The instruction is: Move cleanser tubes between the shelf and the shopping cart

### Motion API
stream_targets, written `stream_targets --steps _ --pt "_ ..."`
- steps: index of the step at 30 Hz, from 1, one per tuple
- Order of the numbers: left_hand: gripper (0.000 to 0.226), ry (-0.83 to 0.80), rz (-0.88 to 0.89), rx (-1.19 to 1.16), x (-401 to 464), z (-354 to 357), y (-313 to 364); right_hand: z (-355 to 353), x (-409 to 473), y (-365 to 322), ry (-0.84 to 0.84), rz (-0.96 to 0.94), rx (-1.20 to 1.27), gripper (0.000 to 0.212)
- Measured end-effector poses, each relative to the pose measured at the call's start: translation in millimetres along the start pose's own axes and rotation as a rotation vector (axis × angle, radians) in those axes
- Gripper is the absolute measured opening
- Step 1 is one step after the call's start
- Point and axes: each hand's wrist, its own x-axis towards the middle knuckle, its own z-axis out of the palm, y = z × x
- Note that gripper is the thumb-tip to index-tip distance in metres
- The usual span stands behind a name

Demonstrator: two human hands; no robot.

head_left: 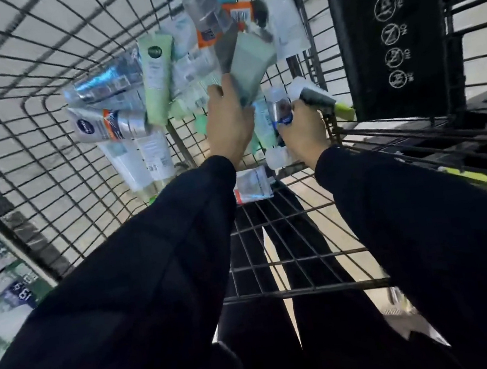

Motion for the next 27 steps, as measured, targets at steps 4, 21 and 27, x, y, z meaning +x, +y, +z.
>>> stream_targets --steps 4,21,27 --pt "0.065 0.025 0.028 -0.019 6 4 -6 7 3 4 0.042 0.005 -0.003 0.034" --pt "0.035 -0.385 -0.288 -1.017 -35 -68 -12 -60 -46 -25 -0.065 -0.107 0.341 0.059" --pt "0.040 -0.468 -0.303 -1.252 -83 -125 17 -111 -104 -43 -0.068 -0.141 0.341 0.049"
